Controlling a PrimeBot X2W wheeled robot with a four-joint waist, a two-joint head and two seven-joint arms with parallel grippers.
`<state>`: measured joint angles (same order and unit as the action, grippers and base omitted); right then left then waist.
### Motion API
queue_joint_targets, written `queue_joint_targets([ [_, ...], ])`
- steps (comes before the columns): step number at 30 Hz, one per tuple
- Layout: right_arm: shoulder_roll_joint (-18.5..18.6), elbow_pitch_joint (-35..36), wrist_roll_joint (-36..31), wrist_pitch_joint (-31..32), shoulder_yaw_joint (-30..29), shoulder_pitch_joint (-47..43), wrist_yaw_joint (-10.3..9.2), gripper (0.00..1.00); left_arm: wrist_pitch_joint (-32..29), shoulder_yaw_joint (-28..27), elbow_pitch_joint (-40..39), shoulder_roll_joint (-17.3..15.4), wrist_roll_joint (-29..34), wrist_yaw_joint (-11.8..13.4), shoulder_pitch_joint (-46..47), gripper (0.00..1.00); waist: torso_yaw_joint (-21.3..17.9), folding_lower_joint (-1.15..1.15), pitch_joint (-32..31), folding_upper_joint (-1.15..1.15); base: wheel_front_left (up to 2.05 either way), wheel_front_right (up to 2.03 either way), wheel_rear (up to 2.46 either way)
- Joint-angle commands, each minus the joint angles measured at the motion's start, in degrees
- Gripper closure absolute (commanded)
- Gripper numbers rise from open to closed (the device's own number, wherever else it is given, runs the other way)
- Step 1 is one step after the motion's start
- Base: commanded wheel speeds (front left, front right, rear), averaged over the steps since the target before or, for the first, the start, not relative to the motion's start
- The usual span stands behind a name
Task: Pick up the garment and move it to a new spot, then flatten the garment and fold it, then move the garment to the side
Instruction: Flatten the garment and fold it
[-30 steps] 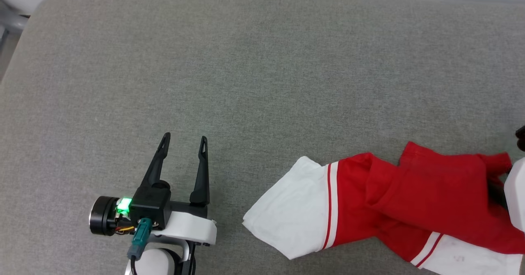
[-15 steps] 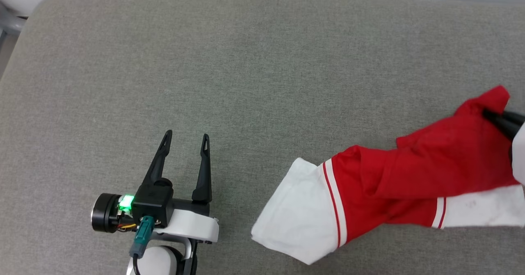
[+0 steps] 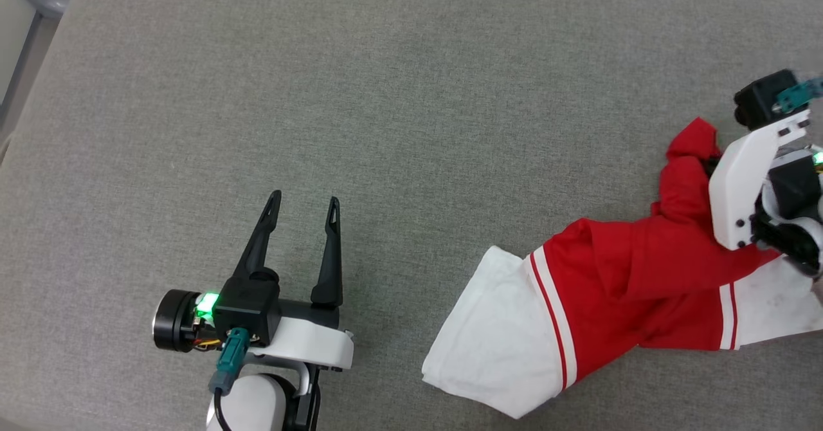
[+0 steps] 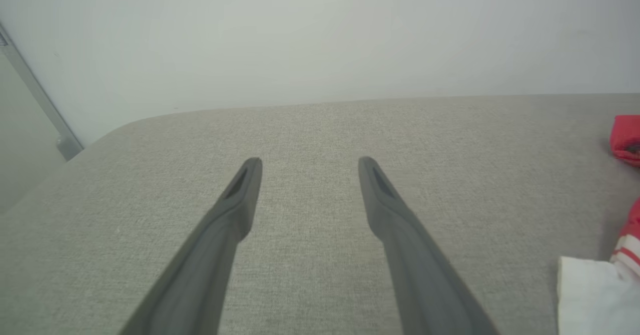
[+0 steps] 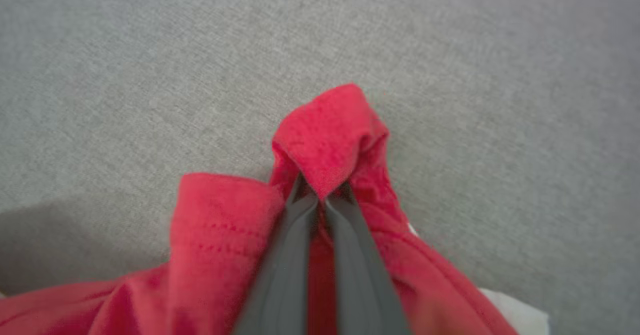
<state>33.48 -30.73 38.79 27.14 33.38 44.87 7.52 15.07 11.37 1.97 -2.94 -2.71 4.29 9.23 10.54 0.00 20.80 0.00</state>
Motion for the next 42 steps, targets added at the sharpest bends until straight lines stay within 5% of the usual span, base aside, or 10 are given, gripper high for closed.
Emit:
queue_joint_targets([
  [1,-0.3,-0.8,0.1,-0.2,0.4,0.8,-0.07,1.0,0.1,0.1,0.0,0.1,0.0,0.2,0.6,0.0,0.1,0.0,0.1,0.0,0.0,0.0,0.0],
  [5,-2.1,-6.4,0.9,-1.3,4.7,0.7,-0.06,1.0,0.1,0.0,-0.1,0.1,0.5,0.2,0.6,0.0,-0.1,0.0,-0.2,0.0,0.0,0.0,0.0],
  [6,-2.2,-7.1,1.2,-2.3,5.5,0.7,-0.05,0.86,0.1,-0.2,-0.1,0.1,0.6,0.1,0.6,0.0,-0.4,0.0,-0.4,0.0,0.0,0.0,0.0],
  [7,-1.9,-7.5,1.1,-4.0,6.2,1.1,-0.05,0.59,0.1,-0.4,-0.2,0.1,0.6,0.1,0.6,0.0,-0.7,0.0,-0.7,0.0,0.0,0.0,0.0],
  [8,-1.3,-7.7,0.4,-5.8,7.0,1.6,-0.05,0.0,0.1,-0.5,-0.2,0.0,0.9,-0.1,0.6,0.0,-1.0,0.0,-1.0,0.0,0.0,0.0,0.0],
  [13,0.6,-5.7,-1.5,-19.4,8.7,2.3,-0.06,0.0,0.1,-1.2,-0.8,-1.0,1.6,-0.6,0.0,0.0,-2.8,0.0,-3.5,0.0,0.0,0.0,0.0],
  [20,-0.4,-4.4,-6.1,-40.0,-0.7,-2.5,-0.06,0.0,0.1,-1.7,-3.4,-3.7,1.5,-3.3,0.8,0.0,-5.9,0.0,-6.4,0.0,0.0,0.0,0.0],
  [24,-3.9,3.6,-12.1,-42.3,-12.6,-12.2,-0.06,0.0,0.1,-1.2,-4.5,-7.2,0.3,-8.6,3.7,0.0,-7.4,0.0,-8.1,0.0,0.0,0.0,0.0],
  [29,-8.3,13.8,-17.3,-42.3,-22.8,-22.8,-0.06,0.0,-0.9,3.6,-2.9,-12.1,-1.1,-11.3,8.0,0.0,-8.0,0.0,-9.0,0.0,0.0,0.0,0.0],
  [42,-19.5,30.3,-24.2,-39.2,-34.9,-40.2,-0.06,0.0,-26.6,32.2,-8.4,-30.1,-22.3,-11.7,20.8,0.0,-9.8,0.0,-9.7,0.0,0.0,0.0,0.0],
])
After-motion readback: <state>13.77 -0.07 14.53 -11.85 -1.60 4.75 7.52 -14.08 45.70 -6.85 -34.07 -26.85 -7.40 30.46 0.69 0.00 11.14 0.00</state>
